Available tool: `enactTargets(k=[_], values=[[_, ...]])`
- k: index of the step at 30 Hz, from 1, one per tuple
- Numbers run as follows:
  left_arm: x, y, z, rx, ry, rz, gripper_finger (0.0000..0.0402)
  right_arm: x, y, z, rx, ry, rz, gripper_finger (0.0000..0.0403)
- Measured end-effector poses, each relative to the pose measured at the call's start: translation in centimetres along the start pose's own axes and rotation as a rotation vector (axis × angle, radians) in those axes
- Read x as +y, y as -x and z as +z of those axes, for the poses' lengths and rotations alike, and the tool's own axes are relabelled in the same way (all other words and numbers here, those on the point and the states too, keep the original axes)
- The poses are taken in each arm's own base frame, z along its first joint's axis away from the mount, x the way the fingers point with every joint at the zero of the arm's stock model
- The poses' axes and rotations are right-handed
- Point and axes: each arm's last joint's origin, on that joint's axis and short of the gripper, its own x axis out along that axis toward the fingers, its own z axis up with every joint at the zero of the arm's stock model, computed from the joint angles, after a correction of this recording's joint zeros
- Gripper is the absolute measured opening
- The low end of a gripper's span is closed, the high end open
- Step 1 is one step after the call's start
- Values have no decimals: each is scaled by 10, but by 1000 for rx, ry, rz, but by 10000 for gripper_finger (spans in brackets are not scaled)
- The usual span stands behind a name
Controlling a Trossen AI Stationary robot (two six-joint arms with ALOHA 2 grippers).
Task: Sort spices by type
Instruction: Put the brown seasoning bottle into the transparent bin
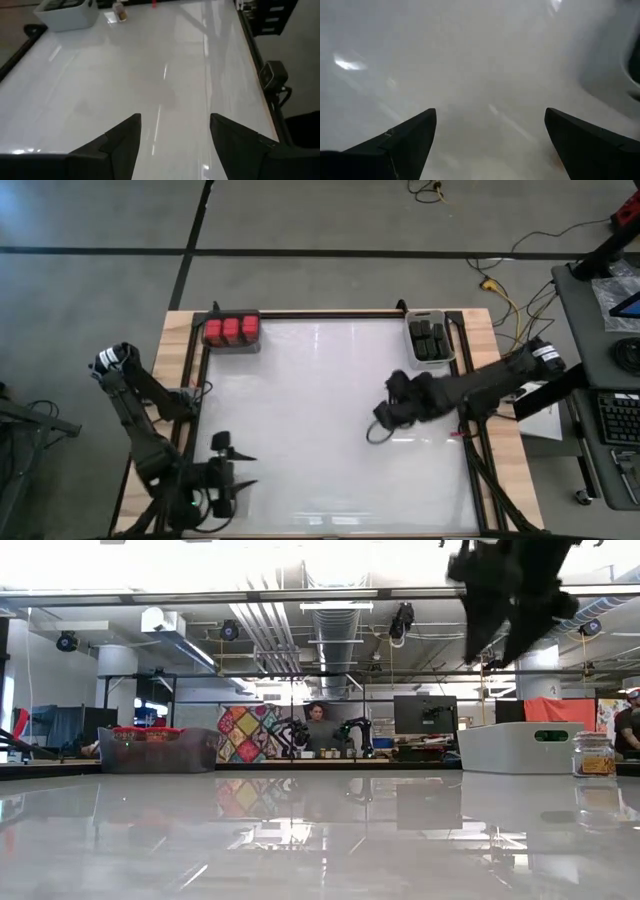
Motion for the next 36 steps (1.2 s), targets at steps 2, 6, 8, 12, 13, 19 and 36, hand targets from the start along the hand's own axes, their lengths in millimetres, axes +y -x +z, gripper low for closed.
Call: enactTargets(k=[2,6,8,12,13,19,36], values=[[-2,-12,1,-1,-9,-10,220,-13,-10,6,109,-18,-56,364],[-2,-51,1,39,-37,2,214,-34,-34,16,332,-36,-69,364],[-1,-71,3,62,-72,16,207,-48,-47,21,394,-72,-103,364],[-1,-105,10,47,-141,13,194,-74,-59,26,467,-167,-133,364],[-4,-111,13,27,-147,-5,191,-80,-61,25,489,-171,-133,364],[-20,-131,16,-50,-195,-102,182,-94,-67,19,571,16,-85,364],[-27,-160,9,-83,-70,-63,182,-100,-98,-1,870,759,0,364]])
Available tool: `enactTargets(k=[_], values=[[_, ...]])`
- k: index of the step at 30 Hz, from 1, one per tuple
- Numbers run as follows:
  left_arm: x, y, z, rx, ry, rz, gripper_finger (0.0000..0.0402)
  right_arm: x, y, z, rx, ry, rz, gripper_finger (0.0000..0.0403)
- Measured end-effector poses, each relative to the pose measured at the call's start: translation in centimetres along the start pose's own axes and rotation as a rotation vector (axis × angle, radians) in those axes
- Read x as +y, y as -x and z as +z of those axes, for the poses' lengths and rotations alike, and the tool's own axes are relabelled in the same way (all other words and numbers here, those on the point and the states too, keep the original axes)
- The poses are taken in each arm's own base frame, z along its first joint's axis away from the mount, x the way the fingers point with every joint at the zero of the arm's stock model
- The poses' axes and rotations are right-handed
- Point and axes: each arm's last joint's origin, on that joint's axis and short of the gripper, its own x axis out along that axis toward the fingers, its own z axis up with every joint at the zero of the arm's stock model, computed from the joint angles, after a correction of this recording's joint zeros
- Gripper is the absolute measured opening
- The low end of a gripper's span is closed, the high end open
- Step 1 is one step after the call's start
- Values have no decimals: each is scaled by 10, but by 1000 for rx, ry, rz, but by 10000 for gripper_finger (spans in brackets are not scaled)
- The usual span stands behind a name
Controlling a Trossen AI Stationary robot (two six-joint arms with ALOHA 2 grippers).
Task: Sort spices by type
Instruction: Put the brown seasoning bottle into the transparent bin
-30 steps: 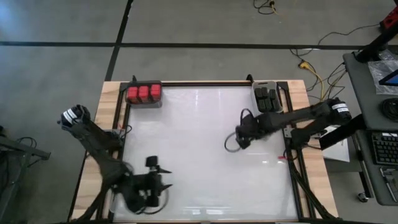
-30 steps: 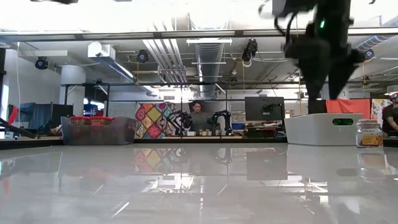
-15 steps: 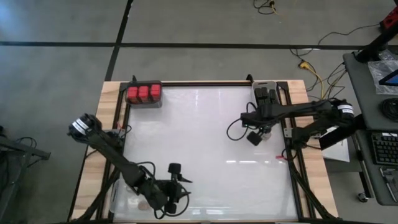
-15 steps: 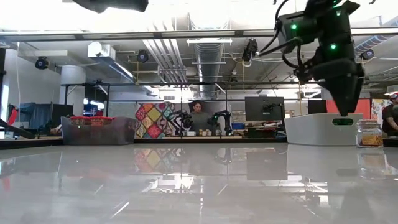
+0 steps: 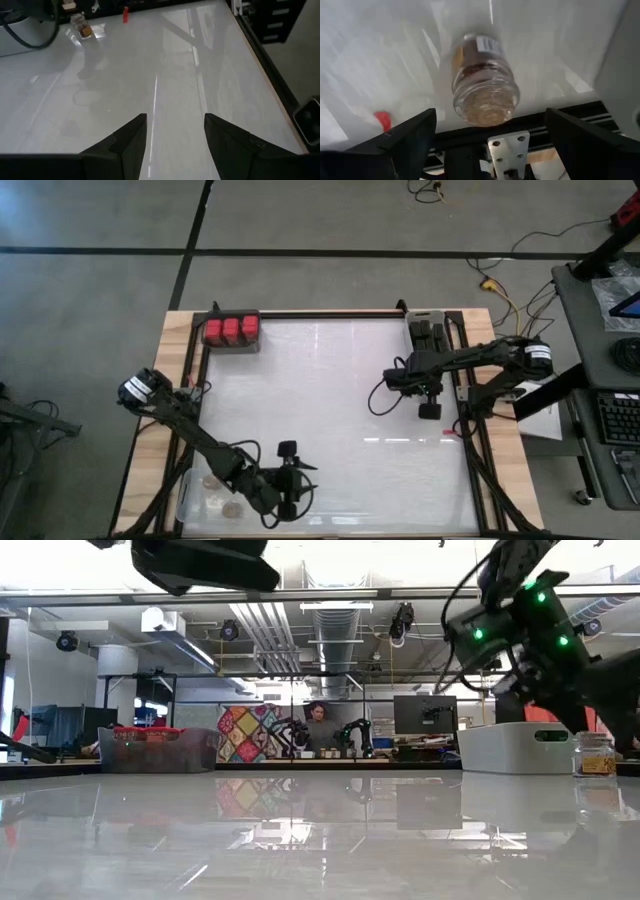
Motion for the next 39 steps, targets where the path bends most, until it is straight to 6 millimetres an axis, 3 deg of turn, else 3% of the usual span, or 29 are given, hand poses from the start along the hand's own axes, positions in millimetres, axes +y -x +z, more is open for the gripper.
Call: enactTargets(k=[4,16,29,33,39], values=[[2,-6,0,-13,18,8,182,-4,-10,2,35,-1,12,364],[4,-10,2,-24,14,14,182,-7,-10,7,-22,23,18,358],[3,-3,0,-8,-55,44,180,-5,-9,9,-38,-88,89,205],[5,12,-2,34,-105,73,169,-4,3,14,-73,-229,170,166],[13,22,-5,70,-139,92,156,-7,45,28,-194,-562,242,166]])
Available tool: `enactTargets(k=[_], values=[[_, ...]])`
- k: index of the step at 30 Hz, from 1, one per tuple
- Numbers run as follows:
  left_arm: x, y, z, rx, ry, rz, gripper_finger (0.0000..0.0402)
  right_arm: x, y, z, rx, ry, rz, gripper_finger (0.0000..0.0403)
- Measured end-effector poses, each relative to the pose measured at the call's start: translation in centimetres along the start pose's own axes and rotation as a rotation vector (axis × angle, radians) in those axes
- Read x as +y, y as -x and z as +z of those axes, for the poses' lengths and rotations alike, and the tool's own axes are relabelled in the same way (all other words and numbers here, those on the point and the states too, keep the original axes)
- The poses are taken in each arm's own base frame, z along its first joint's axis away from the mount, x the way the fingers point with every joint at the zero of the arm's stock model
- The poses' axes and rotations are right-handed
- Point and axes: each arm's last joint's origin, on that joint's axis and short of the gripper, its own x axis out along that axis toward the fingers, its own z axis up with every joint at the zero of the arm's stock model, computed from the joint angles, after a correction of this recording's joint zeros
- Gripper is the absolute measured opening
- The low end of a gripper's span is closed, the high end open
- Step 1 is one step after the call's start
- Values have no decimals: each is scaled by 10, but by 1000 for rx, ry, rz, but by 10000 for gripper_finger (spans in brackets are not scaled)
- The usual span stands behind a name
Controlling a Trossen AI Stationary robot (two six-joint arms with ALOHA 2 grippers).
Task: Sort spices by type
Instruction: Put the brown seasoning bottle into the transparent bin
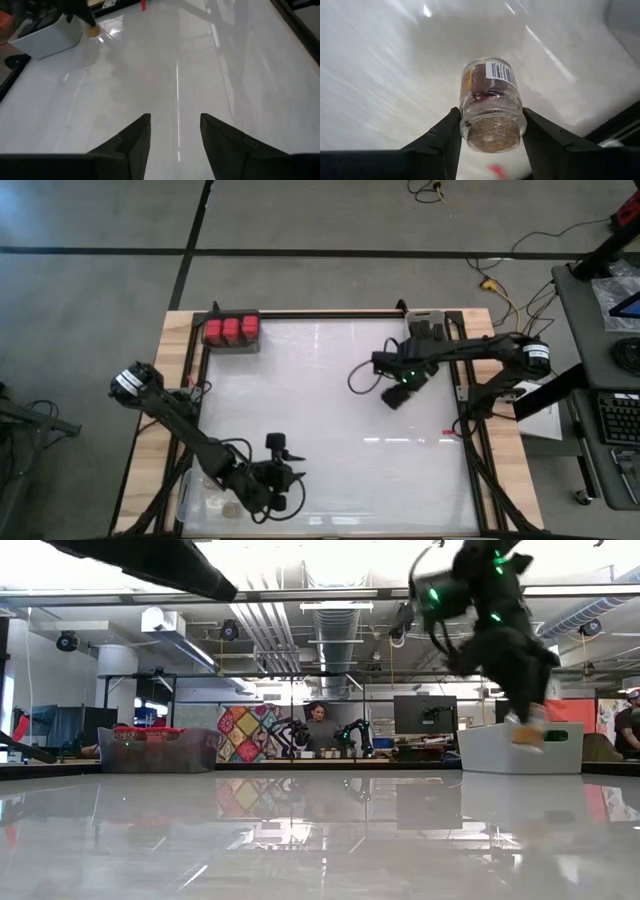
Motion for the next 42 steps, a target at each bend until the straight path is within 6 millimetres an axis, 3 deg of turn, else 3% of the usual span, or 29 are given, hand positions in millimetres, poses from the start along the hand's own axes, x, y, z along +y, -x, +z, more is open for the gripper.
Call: enactTargets(k=[6,11,19,26,34,42], values=[[4,7,-8,48,-57,8,152,18,42,18,-165,-311,149,190],[1,15,-16,71,-82,35,152,42,52,33,-166,-429,192,167],[-12,43,-33,82,-183,113,152,105,41,72,-68,-423,234,176],[-20,61,-38,43,-182,103,152,146,17,97,47,-414,260,172],[-21,61,-39,33,-114,110,152,166,0,120,116,-404,301,186],[-23,60,-34,-27,-33,136,152,174,4,128,77,-355,324,215]])
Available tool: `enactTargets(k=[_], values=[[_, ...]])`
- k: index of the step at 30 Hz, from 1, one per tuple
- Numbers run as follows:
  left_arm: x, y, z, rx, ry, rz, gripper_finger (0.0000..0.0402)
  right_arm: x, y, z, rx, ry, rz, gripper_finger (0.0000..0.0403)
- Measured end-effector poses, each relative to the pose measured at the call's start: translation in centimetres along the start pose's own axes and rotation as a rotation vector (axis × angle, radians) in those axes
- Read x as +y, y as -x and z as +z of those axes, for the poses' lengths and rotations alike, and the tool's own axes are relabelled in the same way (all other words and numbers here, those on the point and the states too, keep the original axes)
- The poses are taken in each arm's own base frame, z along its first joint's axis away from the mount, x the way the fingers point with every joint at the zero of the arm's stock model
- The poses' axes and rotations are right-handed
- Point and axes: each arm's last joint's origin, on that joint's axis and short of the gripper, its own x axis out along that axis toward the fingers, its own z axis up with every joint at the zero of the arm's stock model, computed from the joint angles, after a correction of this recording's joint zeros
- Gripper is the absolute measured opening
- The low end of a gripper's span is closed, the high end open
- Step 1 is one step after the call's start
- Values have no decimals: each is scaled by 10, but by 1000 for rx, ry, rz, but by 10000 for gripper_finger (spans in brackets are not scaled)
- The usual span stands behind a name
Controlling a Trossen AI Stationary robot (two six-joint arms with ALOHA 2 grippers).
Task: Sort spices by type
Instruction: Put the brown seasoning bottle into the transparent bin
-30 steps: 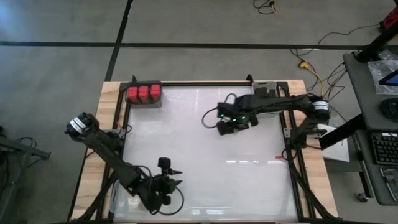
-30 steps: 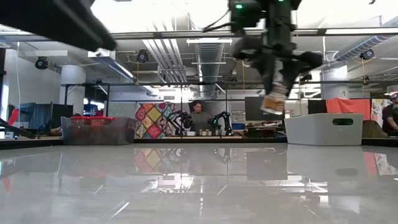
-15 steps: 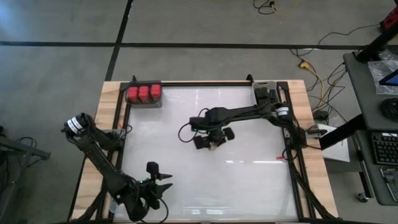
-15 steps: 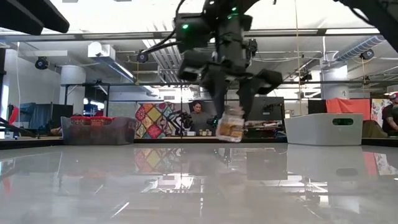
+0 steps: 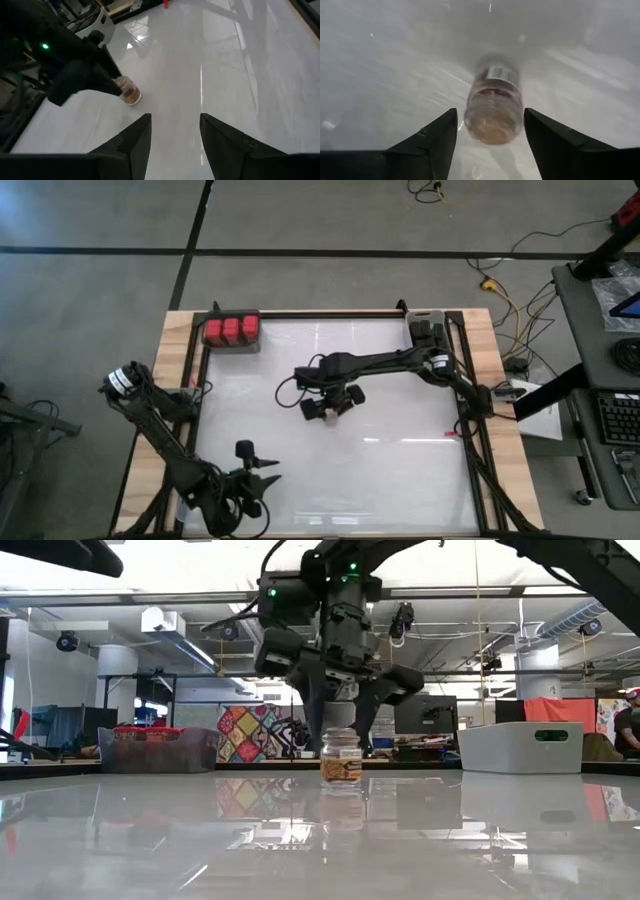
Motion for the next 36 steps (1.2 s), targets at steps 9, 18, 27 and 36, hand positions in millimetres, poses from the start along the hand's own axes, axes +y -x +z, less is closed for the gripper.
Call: enactTargets(k=[9,18,27,36], values=[[23,-18,17,24,120,10,203,-3,33,-11,-120,172,-31,283],[57,-86,36,29,356,72,282,-32,91,-74,-399,562,-270,334],[108,-142,34,87,620,152,291,-106,97,-111,-517,667,-350,330],[121,-166,31,206,734,92,307,-170,67,-123,-622,637,-231,308]])
